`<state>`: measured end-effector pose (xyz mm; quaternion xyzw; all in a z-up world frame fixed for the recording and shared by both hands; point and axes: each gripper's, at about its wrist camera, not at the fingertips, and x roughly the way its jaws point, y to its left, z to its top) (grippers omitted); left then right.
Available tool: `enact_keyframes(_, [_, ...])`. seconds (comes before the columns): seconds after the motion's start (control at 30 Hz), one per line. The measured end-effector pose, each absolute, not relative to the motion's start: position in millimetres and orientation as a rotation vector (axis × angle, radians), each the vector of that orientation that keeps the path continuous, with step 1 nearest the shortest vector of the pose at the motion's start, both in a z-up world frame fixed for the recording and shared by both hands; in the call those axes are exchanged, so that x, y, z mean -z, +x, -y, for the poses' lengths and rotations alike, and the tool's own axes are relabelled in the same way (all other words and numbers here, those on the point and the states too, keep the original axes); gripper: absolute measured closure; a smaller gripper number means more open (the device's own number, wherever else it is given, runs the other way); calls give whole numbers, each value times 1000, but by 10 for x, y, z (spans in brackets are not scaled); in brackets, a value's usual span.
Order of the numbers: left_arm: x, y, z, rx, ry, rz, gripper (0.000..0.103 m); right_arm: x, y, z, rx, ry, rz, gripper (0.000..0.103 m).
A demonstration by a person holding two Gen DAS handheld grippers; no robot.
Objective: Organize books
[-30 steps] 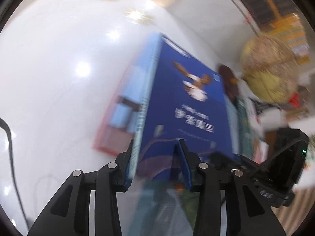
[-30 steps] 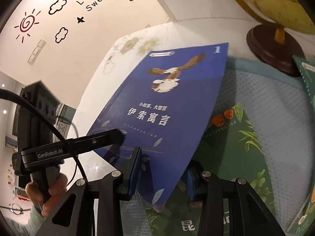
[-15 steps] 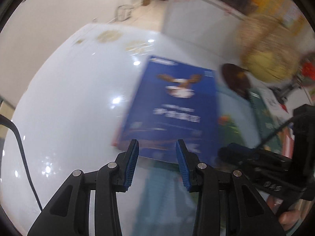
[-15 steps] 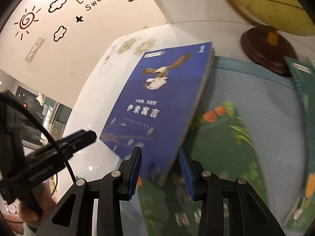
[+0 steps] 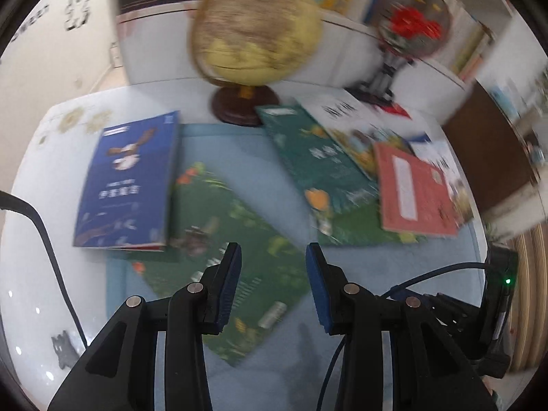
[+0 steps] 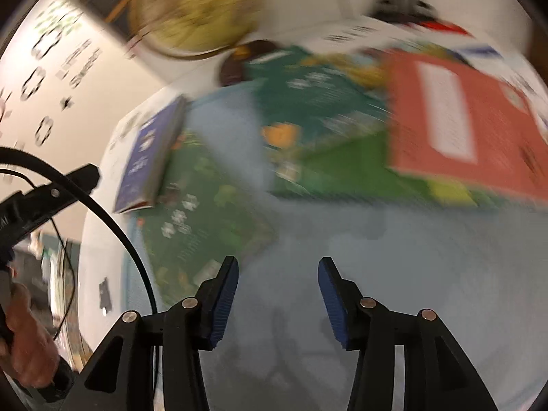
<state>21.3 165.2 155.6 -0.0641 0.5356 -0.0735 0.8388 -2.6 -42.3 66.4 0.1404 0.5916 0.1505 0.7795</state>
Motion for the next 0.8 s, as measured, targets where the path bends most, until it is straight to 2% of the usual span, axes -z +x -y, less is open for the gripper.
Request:
enact_keyframes(0.23, [-1714, 2, -1277, 143, -39, -1083, 67, -606, -382, 938, -252, 429, -1270, 55])
enact_keyframes(0.8, [-2084, -371, -1037, 16, 81, -918, 67, -612, -606, 980, -306, 407, -1269, 54])
